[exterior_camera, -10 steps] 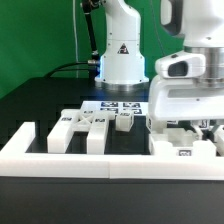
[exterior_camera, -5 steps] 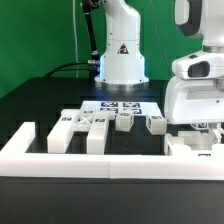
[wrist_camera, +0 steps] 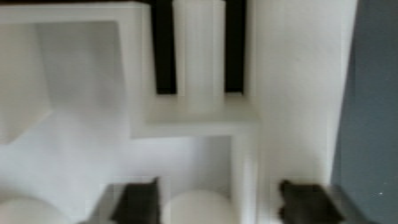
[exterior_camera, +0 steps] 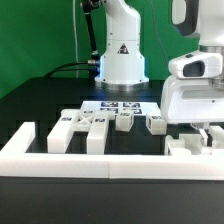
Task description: Assemble chair
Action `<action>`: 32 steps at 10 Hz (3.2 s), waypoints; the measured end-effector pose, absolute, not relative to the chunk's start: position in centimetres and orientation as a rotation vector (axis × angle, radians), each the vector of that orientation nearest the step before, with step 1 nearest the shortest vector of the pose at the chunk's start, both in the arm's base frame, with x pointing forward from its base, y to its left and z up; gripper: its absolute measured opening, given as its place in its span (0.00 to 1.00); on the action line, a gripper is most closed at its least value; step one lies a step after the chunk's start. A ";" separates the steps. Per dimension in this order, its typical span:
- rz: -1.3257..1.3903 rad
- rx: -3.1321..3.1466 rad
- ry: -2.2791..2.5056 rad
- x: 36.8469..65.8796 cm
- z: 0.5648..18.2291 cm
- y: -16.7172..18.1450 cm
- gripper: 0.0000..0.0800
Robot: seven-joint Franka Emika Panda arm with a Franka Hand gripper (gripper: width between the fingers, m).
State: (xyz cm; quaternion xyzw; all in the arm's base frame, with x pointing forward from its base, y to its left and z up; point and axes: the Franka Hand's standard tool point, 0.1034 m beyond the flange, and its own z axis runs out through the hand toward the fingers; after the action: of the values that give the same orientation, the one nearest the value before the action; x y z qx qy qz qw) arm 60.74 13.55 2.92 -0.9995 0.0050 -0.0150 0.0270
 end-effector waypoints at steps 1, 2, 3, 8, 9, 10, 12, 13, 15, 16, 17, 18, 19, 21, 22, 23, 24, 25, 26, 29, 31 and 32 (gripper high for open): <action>-0.047 -3.087 0.018 60.7 3.1 13.7 0.50; -0.050 -3.086 0.036 60.8 3.5 13.8 0.72; -0.055 -3.086 0.046 60.5 4.2 13.4 0.78; -0.038 -3.102 -0.065 55.4 5.9 9.8 0.81; -0.027 -3.107 -0.079 54.4 5.6 8.9 0.81; -0.009 -3.110 -0.086 53.7 5.2 8.5 0.81; -0.006 -3.111 -0.081 53.8 5.2 8.5 0.81; -0.004 -3.111 -0.081 53.7 5.1 8.5 0.81; 0.001 -3.112 -0.128 53.5 4.8 7.7 0.81; 0.007 -3.116 -0.153 52.4 4.5 6.9 0.81; 0.012 -3.120 -0.164 51.2 4.2 6.3 0.81; 0.019 -3.123 -0.172 50.7 4.1 5.5 0.81; 0.011 -3.125 -0.160 51.1 4.5 5.4 0.81; 0.050 -3.124 -0.169 50.8 4.4 5.5 0.81; 0.113 -3.122 -0.169 50.5 4.3 5.5 0.81; 0.232 -3.118 -0.170 50.0 4.2 5.4 0.81; 0.363 -3.110 -0.164 49.5 3.8 5.1 0.81; 0.456 -3.099 -0.164 49.3 3.5 5.2 0.81; 0.536 -3.086 -0.168 48.9 3.4 5.3 0.81; 0.872 -3.011 -0.170 48.7 3.0 5.3 0.81; 1.123 -2.932 -0.158 47.8 2.8 5.0 0.81; 1.167 -2.916 -0.158 48.4 2.3 5.0 0.81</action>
Offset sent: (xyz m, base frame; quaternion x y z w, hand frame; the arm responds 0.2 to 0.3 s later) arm -0.0288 -0.0168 0.0266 0.0145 -0.0224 0.0193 0.9995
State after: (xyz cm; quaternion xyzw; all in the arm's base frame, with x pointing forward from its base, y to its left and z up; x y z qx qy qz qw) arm 48.39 4.99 2.35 -0.9272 -0.0503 0.3711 -0.0017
